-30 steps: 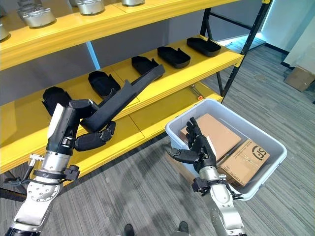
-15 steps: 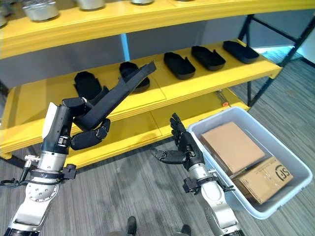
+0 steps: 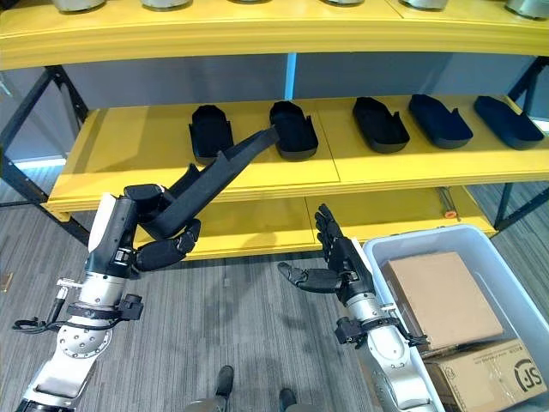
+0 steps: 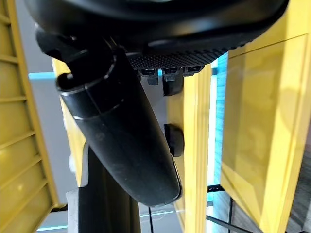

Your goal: Move parts from the plastic box to the shelf.

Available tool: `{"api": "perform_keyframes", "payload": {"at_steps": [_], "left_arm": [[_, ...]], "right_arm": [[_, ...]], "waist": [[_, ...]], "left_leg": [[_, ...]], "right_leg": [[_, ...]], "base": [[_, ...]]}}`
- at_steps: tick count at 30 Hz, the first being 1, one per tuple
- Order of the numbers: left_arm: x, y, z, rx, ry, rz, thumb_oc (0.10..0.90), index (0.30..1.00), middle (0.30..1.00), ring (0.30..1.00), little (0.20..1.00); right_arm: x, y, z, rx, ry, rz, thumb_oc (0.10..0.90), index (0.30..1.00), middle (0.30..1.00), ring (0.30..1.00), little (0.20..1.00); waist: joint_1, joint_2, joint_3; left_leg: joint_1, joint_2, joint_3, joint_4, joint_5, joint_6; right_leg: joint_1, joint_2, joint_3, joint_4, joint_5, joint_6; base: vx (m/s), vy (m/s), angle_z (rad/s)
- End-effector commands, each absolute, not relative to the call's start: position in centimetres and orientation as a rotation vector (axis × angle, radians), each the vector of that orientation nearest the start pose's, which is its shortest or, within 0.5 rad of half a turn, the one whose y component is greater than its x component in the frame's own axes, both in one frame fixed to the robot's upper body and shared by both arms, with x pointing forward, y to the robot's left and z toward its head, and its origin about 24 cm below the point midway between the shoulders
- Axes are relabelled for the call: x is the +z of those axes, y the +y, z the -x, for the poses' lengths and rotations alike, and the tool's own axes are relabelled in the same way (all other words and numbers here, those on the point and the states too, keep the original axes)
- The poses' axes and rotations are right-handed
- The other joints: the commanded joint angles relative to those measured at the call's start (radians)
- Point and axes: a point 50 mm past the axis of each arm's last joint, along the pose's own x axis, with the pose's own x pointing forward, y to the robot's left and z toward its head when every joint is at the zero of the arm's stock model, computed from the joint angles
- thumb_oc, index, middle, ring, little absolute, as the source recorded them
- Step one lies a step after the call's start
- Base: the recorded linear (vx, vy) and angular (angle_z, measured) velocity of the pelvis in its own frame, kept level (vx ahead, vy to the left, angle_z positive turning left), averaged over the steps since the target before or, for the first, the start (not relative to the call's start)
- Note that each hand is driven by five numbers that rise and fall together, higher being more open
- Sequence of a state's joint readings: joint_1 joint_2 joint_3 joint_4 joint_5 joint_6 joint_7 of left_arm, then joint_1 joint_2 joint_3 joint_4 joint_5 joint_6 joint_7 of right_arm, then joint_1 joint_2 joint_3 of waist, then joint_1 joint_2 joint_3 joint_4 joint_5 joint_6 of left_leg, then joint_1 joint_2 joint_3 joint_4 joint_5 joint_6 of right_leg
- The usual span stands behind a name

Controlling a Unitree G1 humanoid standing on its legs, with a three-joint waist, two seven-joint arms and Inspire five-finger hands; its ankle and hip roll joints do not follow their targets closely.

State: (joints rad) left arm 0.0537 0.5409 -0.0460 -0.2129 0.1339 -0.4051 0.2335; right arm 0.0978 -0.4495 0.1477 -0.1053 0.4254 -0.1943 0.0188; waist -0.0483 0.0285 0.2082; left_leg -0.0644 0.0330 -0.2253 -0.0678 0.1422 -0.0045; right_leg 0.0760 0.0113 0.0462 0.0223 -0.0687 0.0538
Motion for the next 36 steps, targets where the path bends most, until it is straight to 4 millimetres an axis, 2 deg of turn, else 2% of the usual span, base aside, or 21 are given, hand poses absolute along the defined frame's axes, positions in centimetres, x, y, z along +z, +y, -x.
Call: {"api": "perform_keyframes", "payload": {"at_steps": [1, 2, 4, 5, 6, 7, 9, 11, 13, 14, 15, 16, 18, 21, 25, 26, 27, 30, 31, 36], "left_arm": [[20.2, 20.2, -21.9, 0.096, -1.041, -0.528, 0.4, 0.3, 0.3, 0.3, 0.3], [20.3, 20.1, -22.0, 0.097, -1.048, -0.524, 0.4, 0.3, 0.3, 0.3, 0.3], [20.7, 19.7, -22.5, 0.098, -1.077, -0.512, 0.4, 0.3, 0.3, 0.3, 0.3], [20.8, 19.6, -22.5, 0.104, -1.084, -0.511, 0.4, 0.3, 0.3, 0.3, 0.3], [20.9, 19.5, -22.6, 0.112, -1.088, -0.509, 0.4, 0.3, 0.3, 0.3, 0.3], [20.8, 19.8, -23.4, 0.187, -1.056, -0.525, 0.4, 0.3, 0.3, 0.3, 0.3], [20.7, 20.4, -23.7, 0.244, -1.032, -0.538, 0.4, 0.3, 0.3, 0.3, 0.3], [20.5, 21.4, -24.2, 0.298, -1.001, -0.544, 0.4, 0.3, 0.3, 0.3, 0.3], [20.4, 21.9, -24.3, 0.321, -0.985, -0.551, 0.4, 0.3, 0.3, 0.3, 0.3], [20.0, 22.8, -25.1, 0.374, -0.951, -0.572, 0.4, 0.3, 0.3, 0.3, 0.3], [20.0, 22.8, -25.2, 0.377, -0.952, -0.572, 0.4, 0.3, 0.3, 0.3, 0.3], [19.8, 23.3, -25.7, 0.402, -0.936, -0.577, 0.4, 0.3, 0.3, 0.3, 0.3], [19.5, 23.5, -26.2, 0.428, -0.928, -0.575, 0.4, 0.3, 0.3, 0.3, 0.3], [19.6, 23.3, -26.5, 0.435, -0.934, -0.567, 0.4, 0.3, 0.3, 0.3, 0.3], [19.7, 22.6, -26.7, 0.393, -0.924, -0.549, 0.4, 0.3, 0.3, 0.3, 0.3], [19.9, 21.7, -27.0, 0.379, -0.923, -0.588, 0.4, 0.3, 0.3, 0.3, 0.3], [20.1, 21.3, -27.4, 0.368, -0.911, -0.588, 0.4, 0.3, 0.3, 0.3, 0.3], [20.4, 21.1, -27.5, 0.372, -0.921, -0.61, 0.4, 0.3, 0.3, 0.3, 0.3], [20.5, 21.0, -27.6, 0.374, -0.918, -0.637, 0.4, 0.3, 0.3, 0.3, 0.3], [20.6, 21.2, -28.3, 0.361, -0.872, -0.671, 0.4, 0.3, 0.3, 0.3, 0.3]], "right_arm": [[12.3, -18.0, -23.7, 0.222, -0.469, 0.03, 0.9, 1.0, 1.0, 1.0, 1.0], [12.3, -18.1, -23.6, 0.216, -0.471, 0.038, 0.9, 1.0, 1.0, 1.0, 1.0], [12.4, -18.7, -23.5, 0.187, -0.479, 0.074, 0.9, 1.0, 1.0, 1.0, 1.0], [12.4, -18.8, -23.5, 0.187, -0.48, 0.077, 0.9, 1.0, 1.0, 1.0, 1.0], [12.4, -18.8, -23.5, 0.189, -0.48, 0.081, 0.9, 1.0, 1.0, 1.0, 1.0], [12.3, -18.7, -23.8, 0.234, -0.473, 0.111, 0.9, 1.0, 1.0, 1.0, 1.0], [12.3, -18.7, -23.9, 0.272, -0.459, 0.123, 0.9, 1.0, 1.0, 1.0, 1.0], [12.2, -18.8, -23.9, 0.313, -0.444, 0.143, 0.9, 1.0, 1.0, 1.0, 1.0], [12.2, -18.9, -23.8, 0.328, -0.439, 0.155, 0.9, 1.0, 1.0, 1.0, 1.0], [12.2, -18.9, -23.6, 0.362, -0.43, 0.189, 0.9, 1.0, 1.0, 1.0, 1.0], [12.2, -19.0, -23.6, 0.363, -0.429, 0.191, 0.9, 1.0, 1.0, 1.0, 1.0], [12.2, -19.3, -23.5, 0.375, -0.421, 0.205, 0.9, 1.0, 1.0, 1.0, 1.0], [12.1, -20.0, -23.4, 0.376, -0.417, 0.222, 0.9, 1.0, 1.0, 1.0, 1.0], [12.2, -20.8, -23.4, 0.373, -0.417, 0.25, 0.9, 1.0, 1.0, 1.0, 1.0], [11.7, -20.9, -23.5, 0.339, -0.394, 0.252, 0.9, 1.0, 1.0, 1.0, 1.0], [11.4, -20.6, -23.6, 0.337, -0.38, 0.224, 0.9, 1.0, 1.0, 1.0, 1.0], [11.3, -20.0, -23.8, 0.356, -0.372, 0.216, 0.9, 1.0, 1.0, 1.0, 1.0], [11.1, -19.4, -23.9, 0.365, -0.367, 0.207, 0.9, 1.0, 1.0, 1.0, 1.0], [11.0, -18.9, -23.9, 0.369, -0.359, 0.195, 0.9, 1.0, 1.0, 1.0, 1.0], [10.8, -18.1, -24.1, 0.395, -0.344, 0.183, 0.9, 1.0, 1.0, 1.0, 1.0]], "waist": [[-0.03, -0.041, -0.055], [-0.036, -0.039, -0.05], [-0.068, -0.037, -0.022], [-0.074, -0.035, -0.018], [-0.079, -0.033, -0.015], [-0.093, -0.024, -0.009], [-0.1, -0.019, -0.014], [-0.111, -0.018, -0.024], [-0.119, -0.016, -0.026], [-0.148, -0.007, -0.032], [-0.149, -0.006, -0.032], [-0.169, 0.003, -0.032], [-0.192, 0.018, -0.03], [-0.206, 0.034, -0.027], [-0.201, 0.042, -0.026], [-0.198, 0.038, -0.03], [-0.19, 0.033, -0.035], [-0.181, 0.02, -0.042], [-0.173, 0.008, -0.051], [-0.154, -0.019, -0.065]], "left_leg": [[0.08, -0.13, 0.207, 0.042, -0.194, 0.066], [0.077, -0.127, 0.239, 0.066, -0.208, 0.064], [0.049, -0.083, 0.393, 0.164, -0.247, 0.048], [0.047, -0.074, 0.407, 0.173, -0.25, 0.044], [0.044, -0.064, 0.415, 0.18, -0.25, 0.04], [0.047, -0.013, 0.397, 0.166, -0.225, 0.007], [0.059, 0.029, 0.365, 0.132, -0.187, -0.021], [0.069, 0.098, 0.346, 0.102, -0.134, -0.048], [0.074, 0.141, 0.348, 0.09, -0.093, -0.065], [0.085, 0.23, 0.372, 0.066, -0.013, -0.09], [0.087, 0.233, 0.372, 0.062, -0.008, -0.092], [0.093, 0.276, 0.387, 0.052, 0.023, -0.103], [0.105, 0.311, 0.395, 0.035, 0.048, -0.12], [0.136, 0.301, 0.405, 0.014, 0.005, -0.126], [0.134, 0.256, 0.382, 0.033, -0.046, -0.121], [0.145, 0.206, 0.389, 0.048, -0.113, -0.106], [0.151, 0.181, 0.392, 0.053, -0.135, -0.097], [0.154, 0.162, 0.397, 0.058, -0.155, -0.086], [0.157, 0.149, 0.4, 0.058, -0.168, -0.075], [0.163, 0.134, 0.421, 0.052, -0.183, -0.06]], "right_leg": [[-0.069, 0.033, 0.004, -0.01, 0.047, -0.01], [-0.067, 0.026, -0.01, -0.001, 0.036, -0.01], [-0.074, -0.011, -0.087, 0.046, 0.017, -0.013], [-0.077, -0.016, -0.097, 0.057, 0.013, -0.015], [-0.078, -0.02, -0.105, 0.064, 0.009, -0.017], [-0.071, -0.038, -0.107, 0.082, -0.011, -0.025], [-0.065, -0.047, -0.09, 0.088, -0.026, -0.027], [-0.062, -0.064, -0.077, 0.098, -0.041, -0.029], [-0.062, -0.073, -0.074, 0.112, -0.054, -0.031], [-0.07, -0.091, -0.079, 0.149, -0.08, -0.036], [-0.071, -0.091, -0.08, 0.154, -0.083, -0.037], [-0.083, -0.106, -0.082, 0.185, -0.098, -0.038], [-0.1, -0.129, -0.08, 0.231, -0.118, -0.032], [-0.118, -0.156, -0.073, 0.277, -0.137, -0.013], [-0.108, -0.181, -0.053, 0.277, -0.128, 0.014], [-0.095, -0.202, -0.045, 0.25, -0.1, 0.049], [-0.083, -0.216, -0.046, 0.227, -0.082, 0.066], [-0.074, -0.228, -0.049, 0.202, -0.064, 0.081], [-0.067, -0.236, -0.051, 0.176, -0.045, 0.093], [-0.046, -0.259, -0.071, 0.097, 0.011, 0.124]], "base": [[-0.02, -0.054, 0.08], [-0.06, -0.033, 0.13], [-0.08, 0.02, 0.52], [-0.06, 0.046, 1.72], [0.03, 0.151, 1.72], [0.08, 0.191, 1.32], [0.13, 0.202, 0.13], [0.13, 0.175, -0.09], [0.12, 0.203, -0.03], [0.15, 0.251, -0.01], [0.19, 0.371, 0.1], [0.18, 0.331, -0.05], [0.25, 0.429, -0.06], [0.22, 0.298, 0.33], [0.33, 0.322, 0.07], [0.45, 0.305, -0.03], [0.43, 0.278, -0.04], [0.19, 0.07, -0.11], [0.21, 0.035, -0.12], [0.14, -0.012, -0.11]]}}
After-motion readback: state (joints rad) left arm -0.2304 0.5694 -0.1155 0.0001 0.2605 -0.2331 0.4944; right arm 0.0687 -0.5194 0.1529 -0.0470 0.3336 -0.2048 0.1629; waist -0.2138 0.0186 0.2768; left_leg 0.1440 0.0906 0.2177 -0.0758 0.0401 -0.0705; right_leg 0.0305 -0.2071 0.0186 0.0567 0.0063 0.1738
